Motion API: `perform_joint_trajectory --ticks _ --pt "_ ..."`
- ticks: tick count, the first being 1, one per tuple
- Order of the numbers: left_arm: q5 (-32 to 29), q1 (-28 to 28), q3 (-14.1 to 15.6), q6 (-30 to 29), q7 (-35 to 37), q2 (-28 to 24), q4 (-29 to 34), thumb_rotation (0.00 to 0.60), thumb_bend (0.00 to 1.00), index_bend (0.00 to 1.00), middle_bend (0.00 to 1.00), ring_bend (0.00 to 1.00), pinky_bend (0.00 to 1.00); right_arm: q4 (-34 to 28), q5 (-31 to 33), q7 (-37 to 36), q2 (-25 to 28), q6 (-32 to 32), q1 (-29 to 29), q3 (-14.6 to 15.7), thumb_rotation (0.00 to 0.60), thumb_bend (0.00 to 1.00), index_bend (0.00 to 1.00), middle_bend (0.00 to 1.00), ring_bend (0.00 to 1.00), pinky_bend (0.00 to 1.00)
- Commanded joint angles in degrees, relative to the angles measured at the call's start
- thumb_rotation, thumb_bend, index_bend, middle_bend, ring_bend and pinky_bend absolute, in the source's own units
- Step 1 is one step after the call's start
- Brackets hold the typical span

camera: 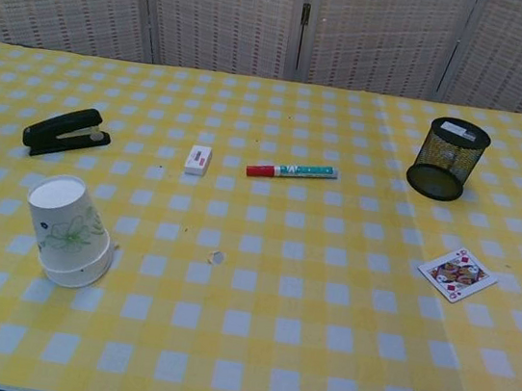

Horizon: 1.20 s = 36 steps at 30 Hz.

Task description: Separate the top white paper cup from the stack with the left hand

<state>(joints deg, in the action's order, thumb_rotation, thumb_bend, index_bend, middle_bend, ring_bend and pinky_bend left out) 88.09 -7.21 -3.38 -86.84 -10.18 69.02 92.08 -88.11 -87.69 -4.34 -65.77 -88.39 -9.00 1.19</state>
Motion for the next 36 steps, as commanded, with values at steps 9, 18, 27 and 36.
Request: perform_joint_trajectory --ticks 9,18,27,36 --pt "0.0 -0.7 0.1 1.0 0.8 0.8 -1.0 0.600 0.28 0.09 0.07 0.05 0.00 -2.3 -0.8 0.0 2.7 2.1 0.0 -0.8 0.600 0.25 0.00 0.06 0.15 0.08" --pt "5.7 -5.5 0.4 5.0 6.2 -2.3 -1.0 0.600 0.32 0.15 0.07 0.08 0.00 -4.6 -0.5 2.0 5.6 0.9 -0.1 -3.5 0.600 0.25 0.00 0.06 0.15 0.08" --pt "9.5 -13.6 1.7 16.3 8.3 -6.3 0.9 0.600 0.38 0.22 0.08 0.09 0.01 -4.8 -0.6 1.6 6.2 0.9 0.1 -4.5 0.600 0.25 0.00 0.06 0.15 0.08" --pt "7.1 -20.3 2.7 29.5 2.8 -7.3 5.3 0.600 0.38 0.15 0.08 0.07 0.00 -3.8 -0.9 0.7 5.6 1.1 0.5 -4.7 0.600 0.25 0.00 0.06 0.15 0.08"
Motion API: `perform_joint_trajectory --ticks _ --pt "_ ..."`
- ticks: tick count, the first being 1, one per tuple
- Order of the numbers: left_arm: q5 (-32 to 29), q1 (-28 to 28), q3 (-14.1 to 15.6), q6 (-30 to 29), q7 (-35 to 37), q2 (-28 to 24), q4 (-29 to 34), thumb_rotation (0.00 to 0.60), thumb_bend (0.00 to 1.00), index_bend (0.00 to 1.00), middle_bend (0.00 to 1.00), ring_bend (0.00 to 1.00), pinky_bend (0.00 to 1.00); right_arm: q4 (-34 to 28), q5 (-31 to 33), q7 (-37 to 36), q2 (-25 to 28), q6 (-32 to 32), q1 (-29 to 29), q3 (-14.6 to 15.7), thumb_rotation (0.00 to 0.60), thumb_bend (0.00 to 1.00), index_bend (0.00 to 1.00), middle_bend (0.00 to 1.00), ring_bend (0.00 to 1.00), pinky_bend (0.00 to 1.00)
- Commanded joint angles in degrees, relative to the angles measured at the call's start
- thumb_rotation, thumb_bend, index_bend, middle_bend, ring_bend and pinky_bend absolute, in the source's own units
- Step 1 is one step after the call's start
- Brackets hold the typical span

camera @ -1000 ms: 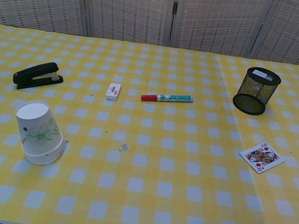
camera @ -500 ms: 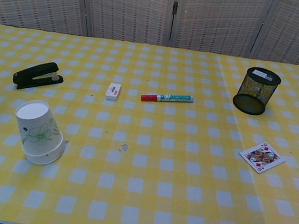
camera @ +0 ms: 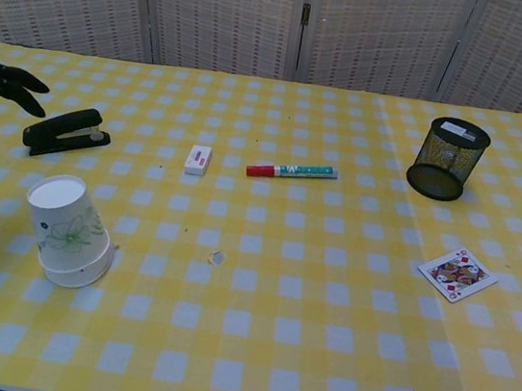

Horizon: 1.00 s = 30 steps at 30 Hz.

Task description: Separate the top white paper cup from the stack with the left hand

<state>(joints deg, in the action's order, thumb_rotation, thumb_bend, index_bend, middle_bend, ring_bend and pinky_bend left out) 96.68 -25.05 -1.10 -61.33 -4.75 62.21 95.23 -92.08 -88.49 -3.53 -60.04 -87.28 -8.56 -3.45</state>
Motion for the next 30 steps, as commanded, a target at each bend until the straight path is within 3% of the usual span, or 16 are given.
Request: perform_joint_trajectory --ticks 1,9,16,25,30 --pt "-1.8 -2.8 0.4 4.5 -3.2 -0.2 2.5 0.600 0.38 0.15 0.08 0.07 0.00 0.3 -0.1 -0.3 -0.2 0.0 0.1 -0.1 0.600 0.25 0.00 0.06 0.15 0.08" --pt "-4.4 -5.1 0.3 7.9 -6.6 2.0 3.5 0.600 0.38 0.14 0.08 0.06 0.00 1.2 -0.3 -1.2 -0.9 0.4 0.3 -0.1 0.600 0.25 0.00 0.06 0.15 0.08" --pt "-6.8 -6.3 0.1 9.2 -9.5 3.8 3.8 0.600 0.38 0.22 0.08 0.06 0.00 2.1 -0.2 -2.3 -1.1 0.2 0.6 -0.3 0.600 0.25 0.00 0.06 0.15 0.08" --pt "-9.5 -7.7 0.1 10.5 -12.2 3.5 5.4 0.600 0.39 0.23 0.08 0.06 0.00 2.9 -0.3 -3.3 -1.4 0.5 0.7 -0.6 0.600 0.25 0.00 0.06 0.15 0.08" --pt "-10.6 -8.4 0.3 11.1 -13.7 2.9 6.5 0.600 0.44 0.26 0.08 0.06 0.00 3.7 -0.3 -4.1 -1.7 1.0 0.6 -0.6 0.600 0.25 0.00 0.06 0.15 0.08"
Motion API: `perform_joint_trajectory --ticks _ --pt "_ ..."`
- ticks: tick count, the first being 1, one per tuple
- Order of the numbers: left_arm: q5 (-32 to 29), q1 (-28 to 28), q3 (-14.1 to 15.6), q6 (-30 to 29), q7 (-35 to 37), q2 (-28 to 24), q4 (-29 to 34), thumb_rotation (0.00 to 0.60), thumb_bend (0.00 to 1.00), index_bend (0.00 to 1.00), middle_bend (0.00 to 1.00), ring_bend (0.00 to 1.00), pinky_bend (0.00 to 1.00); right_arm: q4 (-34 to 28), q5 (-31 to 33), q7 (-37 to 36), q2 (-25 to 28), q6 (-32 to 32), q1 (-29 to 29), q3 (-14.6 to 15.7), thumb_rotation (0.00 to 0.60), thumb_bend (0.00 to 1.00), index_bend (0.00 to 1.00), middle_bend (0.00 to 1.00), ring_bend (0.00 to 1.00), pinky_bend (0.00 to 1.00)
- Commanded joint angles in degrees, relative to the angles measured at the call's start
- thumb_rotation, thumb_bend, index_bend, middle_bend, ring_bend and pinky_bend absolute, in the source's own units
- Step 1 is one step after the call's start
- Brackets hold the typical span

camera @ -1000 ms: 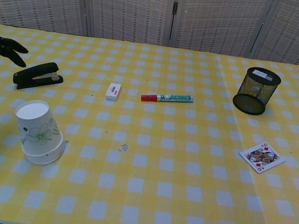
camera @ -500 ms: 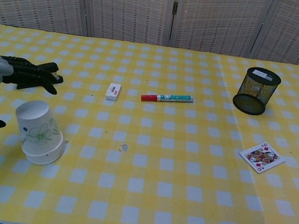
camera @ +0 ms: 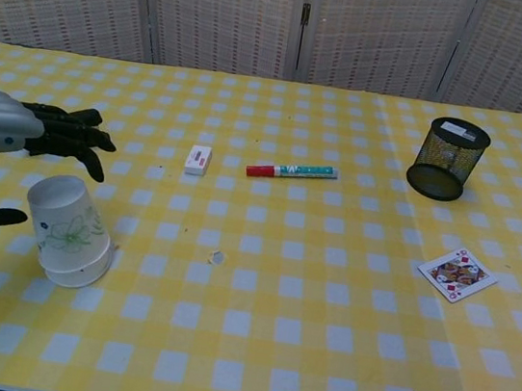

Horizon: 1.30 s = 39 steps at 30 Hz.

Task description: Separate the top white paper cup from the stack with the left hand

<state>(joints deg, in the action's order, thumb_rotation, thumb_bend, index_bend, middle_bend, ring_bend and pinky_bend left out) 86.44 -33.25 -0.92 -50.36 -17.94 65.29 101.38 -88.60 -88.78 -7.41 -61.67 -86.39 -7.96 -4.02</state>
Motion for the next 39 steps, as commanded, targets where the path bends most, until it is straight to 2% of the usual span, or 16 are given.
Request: perform_joint_trajectory --ticks 1,11,22,32,39 --pt "-0.5 -0.3 0.1 0.1 -0.7 -0.2 0.4 0.600 0.44 0.26 0.08 0.06 0.00 0.3 0.0 -0.3 -0.1 0.2 -0.1 0.0 0.600 0.25 0.00 0.06 0.15 0.08" --pt "-1.7 -0.6 0.5 -0.7 -1.7 0.4 0.4 0.600 0.44 0.30 0.08 0.07 0.01 0.9 0.1 -1.0 -0.5 0.4 0.0 -0.2 0.600 0.25 0.00 0.06 0.15 0.08" --pt "0.1 0.0 1.0 -3.9 -0.7 0.2 0.7 0.600 0.44 0.36 0.11 0.09 0.02 1.0 -0.1 -1.3 -0.5 -0.1 0.3 -0.3 0.600 0.25 0.00 0.06 0.15 0.08" --pt "3.8 2.4 1.0 -10.8 2.5 -4.3 4.9 0.600 0.44 0.37 0.11 0.09 0.02 0.7 -0.4 -1.2 -0.3 -0.4 0.4 -0.6 0.600 0.25 0.00 0.06 0.15 0.08" --pt "4.9 4.7 0.8 -15.3 5.4 -6.7 5.2 0.600 0.44 0.37 0.12 0.10 0.02 0.7 -0.7 -1.4 -0.4 -0.6 0.5 -0.5 0.600 0.25 0.00 0.06 0.15 0.08"
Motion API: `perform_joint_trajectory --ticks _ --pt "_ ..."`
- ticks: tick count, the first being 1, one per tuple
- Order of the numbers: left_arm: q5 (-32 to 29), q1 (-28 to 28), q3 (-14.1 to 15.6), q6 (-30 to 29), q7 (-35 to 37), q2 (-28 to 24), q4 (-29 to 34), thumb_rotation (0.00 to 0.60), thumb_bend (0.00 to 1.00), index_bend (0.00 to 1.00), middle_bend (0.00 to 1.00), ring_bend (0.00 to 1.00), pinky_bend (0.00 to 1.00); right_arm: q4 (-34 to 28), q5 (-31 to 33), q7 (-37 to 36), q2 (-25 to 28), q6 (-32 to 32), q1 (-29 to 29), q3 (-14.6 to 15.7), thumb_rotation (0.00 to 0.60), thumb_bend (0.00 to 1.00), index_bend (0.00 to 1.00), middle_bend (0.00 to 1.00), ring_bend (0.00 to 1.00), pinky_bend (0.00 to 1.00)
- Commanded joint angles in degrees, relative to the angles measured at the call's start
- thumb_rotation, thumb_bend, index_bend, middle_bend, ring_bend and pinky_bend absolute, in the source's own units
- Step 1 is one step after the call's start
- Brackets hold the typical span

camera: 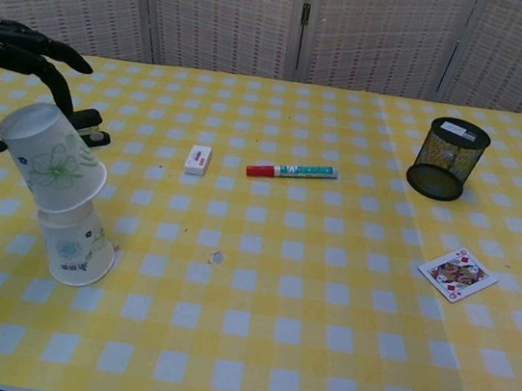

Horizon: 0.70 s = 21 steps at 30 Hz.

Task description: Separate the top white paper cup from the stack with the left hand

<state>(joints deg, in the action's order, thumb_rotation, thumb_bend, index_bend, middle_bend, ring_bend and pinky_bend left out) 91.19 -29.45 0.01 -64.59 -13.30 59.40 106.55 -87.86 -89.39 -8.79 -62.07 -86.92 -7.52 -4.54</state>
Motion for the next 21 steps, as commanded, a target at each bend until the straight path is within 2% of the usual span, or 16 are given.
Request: perform_joint_trajectory --ticks 1,13,21 --pt "0.0 1.2 -0.1 -1.5 1.1 -1.0 -0.1 0.600 0.44 0.37 0.12 0.10 0.02 0.0 -0.1 -0.1 0.0 -0.1 0.1 0.0 0.600 0.25 0.00 0.06 0.15 0.08" --pt "-4.1 4.9 1.3 -2.5 0.3 -0.6 -4.3 0.600 0.44 0.37 0.12 0.10 0.02 -0.4 -0.4 0.3 0.0 0.0 0.0 0.0 0.600 0.25 0.00 0.06 0.15 0.08" --pt "-5.3 5.9 2.1 -1.5 -1.7 3.3 -7.7 0.600 0.44 0.37 0.12 0.10 0.02 -0.4 -0.6 0.6 -0.5 1.0 -0.5 0.3 0.600 0.25 0.00 0.06 0.15 0.08"
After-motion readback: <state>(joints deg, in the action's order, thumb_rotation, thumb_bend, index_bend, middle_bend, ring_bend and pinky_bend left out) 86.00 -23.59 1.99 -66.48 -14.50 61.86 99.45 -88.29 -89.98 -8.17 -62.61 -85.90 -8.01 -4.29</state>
